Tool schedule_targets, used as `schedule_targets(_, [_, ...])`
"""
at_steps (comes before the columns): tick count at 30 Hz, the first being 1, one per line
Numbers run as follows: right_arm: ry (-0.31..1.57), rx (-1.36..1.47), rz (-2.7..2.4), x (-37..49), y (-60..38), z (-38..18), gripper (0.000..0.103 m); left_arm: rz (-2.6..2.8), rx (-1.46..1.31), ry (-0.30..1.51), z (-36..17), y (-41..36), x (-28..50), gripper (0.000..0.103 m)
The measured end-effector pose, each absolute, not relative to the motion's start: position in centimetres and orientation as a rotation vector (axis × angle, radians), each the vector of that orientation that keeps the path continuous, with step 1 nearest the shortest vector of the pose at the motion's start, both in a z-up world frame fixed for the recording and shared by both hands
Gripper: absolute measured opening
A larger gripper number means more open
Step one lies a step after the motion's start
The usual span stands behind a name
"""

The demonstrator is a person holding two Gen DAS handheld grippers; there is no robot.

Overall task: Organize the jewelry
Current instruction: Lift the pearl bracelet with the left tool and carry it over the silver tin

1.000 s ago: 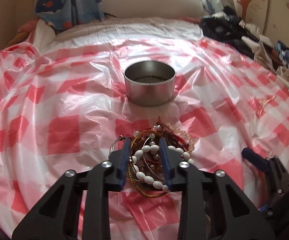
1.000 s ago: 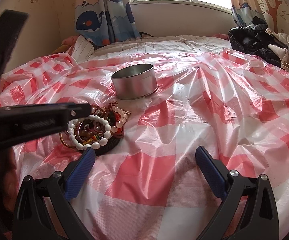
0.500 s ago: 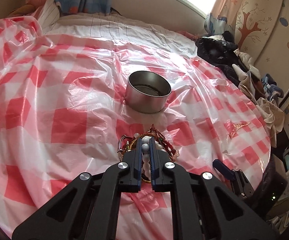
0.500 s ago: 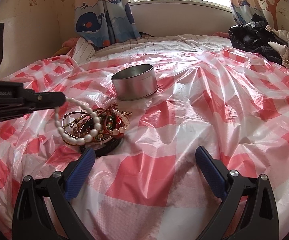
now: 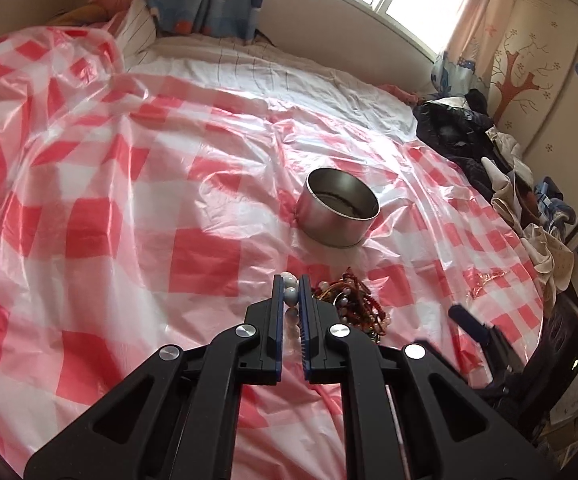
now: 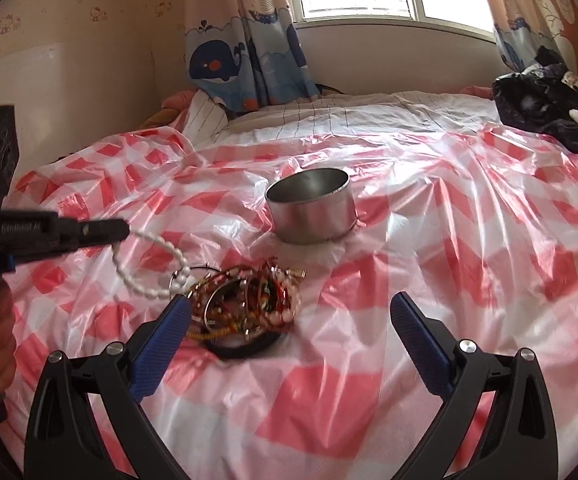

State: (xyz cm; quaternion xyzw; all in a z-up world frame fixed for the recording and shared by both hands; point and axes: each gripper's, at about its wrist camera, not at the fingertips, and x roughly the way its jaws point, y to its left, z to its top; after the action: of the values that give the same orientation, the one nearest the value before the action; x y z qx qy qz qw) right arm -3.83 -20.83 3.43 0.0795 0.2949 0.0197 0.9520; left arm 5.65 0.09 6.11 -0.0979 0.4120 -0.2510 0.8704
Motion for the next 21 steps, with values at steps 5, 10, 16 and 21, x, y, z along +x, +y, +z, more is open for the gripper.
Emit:
schedule_targets(5, [0.709, 0.03, 0.114, -0.2, -18.6, 2.6, 0.08, -0.541, -0.209, 0.857, 5.9, -0.3, 5.9, 0.006])
schedule_targets(10, [0.811, 0.032, 0.162, 2.1, -18.6, 0.6, 0.018, -0.538, -0.215, 0.862, 5.9, -0.5, 6.1, 0.006])
schedule_targets(16, [0.732, 0.243, 0.205, 0.7, -21.9, 1.7, 0.003, -0.549, -0.208, 0.857, 5.9, -0.9, 6.1, 0.006])
schedule_targets(21, [0.646, 0.355, 0.235, -0.9, -23.6, 3.5, 0.003, -0.572, -0.232, 0.847, 6.1, -0.8, 5.9, 0.006])
